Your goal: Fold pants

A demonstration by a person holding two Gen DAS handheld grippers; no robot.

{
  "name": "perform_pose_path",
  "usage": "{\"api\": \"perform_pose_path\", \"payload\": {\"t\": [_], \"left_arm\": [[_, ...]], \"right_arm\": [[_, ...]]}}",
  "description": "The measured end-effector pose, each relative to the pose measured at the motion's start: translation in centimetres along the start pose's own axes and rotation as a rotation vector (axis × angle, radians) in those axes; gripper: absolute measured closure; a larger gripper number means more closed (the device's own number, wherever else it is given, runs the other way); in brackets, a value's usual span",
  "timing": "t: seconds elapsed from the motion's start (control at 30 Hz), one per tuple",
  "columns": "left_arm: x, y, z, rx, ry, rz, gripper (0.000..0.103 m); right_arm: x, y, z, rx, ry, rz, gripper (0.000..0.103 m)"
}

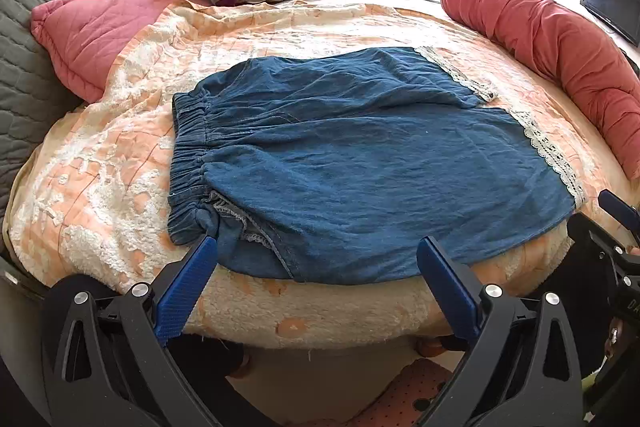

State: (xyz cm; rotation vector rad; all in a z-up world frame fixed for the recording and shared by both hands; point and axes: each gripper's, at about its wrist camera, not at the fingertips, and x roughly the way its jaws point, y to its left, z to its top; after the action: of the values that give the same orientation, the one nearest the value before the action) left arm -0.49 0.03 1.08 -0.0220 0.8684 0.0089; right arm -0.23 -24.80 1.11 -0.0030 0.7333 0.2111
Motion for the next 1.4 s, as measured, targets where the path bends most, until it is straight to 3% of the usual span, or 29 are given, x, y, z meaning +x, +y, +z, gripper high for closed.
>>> {"api": "perform_pose_path", "payload": {"t": [1.4], "left_arm": [[0.14, 0.14, 0.63, -0.001, -0.013, -0.008, 0.004]], "right_arm": [[0.59, -0.55, 0.25, 0.007, 0.010, -0.003, 0.008]]}}
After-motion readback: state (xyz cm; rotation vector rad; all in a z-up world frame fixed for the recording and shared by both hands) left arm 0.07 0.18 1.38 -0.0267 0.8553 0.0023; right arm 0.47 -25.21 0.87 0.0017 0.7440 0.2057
